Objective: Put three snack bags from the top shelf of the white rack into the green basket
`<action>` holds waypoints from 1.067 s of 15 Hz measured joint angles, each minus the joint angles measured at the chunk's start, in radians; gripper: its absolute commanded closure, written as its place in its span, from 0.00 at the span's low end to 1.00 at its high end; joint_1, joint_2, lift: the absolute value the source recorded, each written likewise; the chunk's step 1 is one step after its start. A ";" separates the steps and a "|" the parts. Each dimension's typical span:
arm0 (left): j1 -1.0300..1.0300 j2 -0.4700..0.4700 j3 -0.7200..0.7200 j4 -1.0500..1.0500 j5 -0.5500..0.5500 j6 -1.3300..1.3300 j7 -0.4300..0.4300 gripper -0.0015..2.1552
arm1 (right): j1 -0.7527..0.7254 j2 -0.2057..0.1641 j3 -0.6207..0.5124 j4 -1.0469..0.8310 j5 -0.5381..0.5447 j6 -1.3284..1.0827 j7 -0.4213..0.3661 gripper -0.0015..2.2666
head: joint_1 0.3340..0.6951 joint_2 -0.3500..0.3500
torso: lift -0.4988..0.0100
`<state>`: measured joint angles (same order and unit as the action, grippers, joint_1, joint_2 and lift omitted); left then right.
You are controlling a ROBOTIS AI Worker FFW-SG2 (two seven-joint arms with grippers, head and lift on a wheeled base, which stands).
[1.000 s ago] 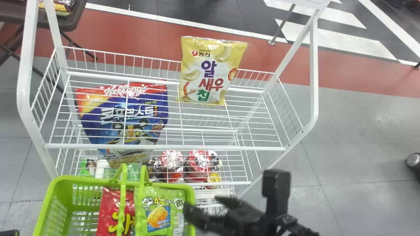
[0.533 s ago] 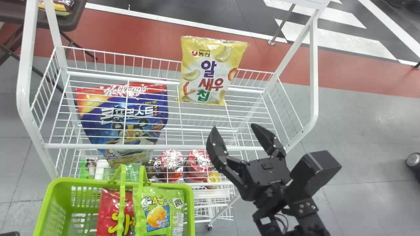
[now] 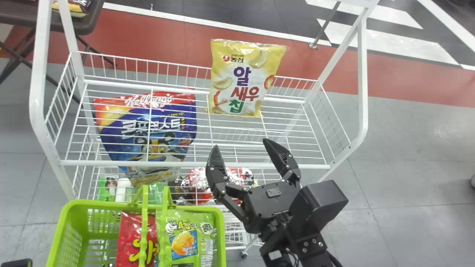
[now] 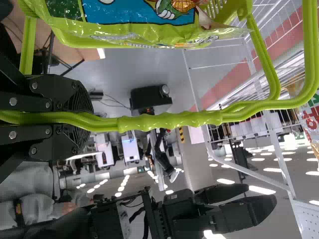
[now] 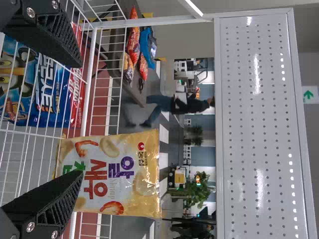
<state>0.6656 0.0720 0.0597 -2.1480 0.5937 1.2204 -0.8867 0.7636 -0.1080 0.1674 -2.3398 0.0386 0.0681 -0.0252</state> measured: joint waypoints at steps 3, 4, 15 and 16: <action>-0.002 0.000 -0.001 0.001 0.000 0.000 0.000 1.00 | 0.006 -0.003 -0.011 -0.003 -0.009 0.000 0.003 0.02 | 1.00 0.05 | 0.98; -0.003 0.000 -0.001 0.001 0.000 0.000 0.000 1.00 | 0.006 -0.004 -0.013 -0.004 -0.011 -0.001 0.003 0.02 | 1.00 0.05 | 0.98; -0.003 0.000 -0.001 0.000 0.000 0.000 -0.001 1.00 | 0.006 -0.004 -0.017 -0.013 -0.016 -0.001 0.002 0.02 | 1.00 0.04 | 0.98; -0.003 0.001 -0.001 0.000 0.000 0.000 -0.003 1.00 | 0.006 -0.004 -0.017 -0.015 -0.016 -0.001 0.002 0.02 | 1.00 0.04 | 0.98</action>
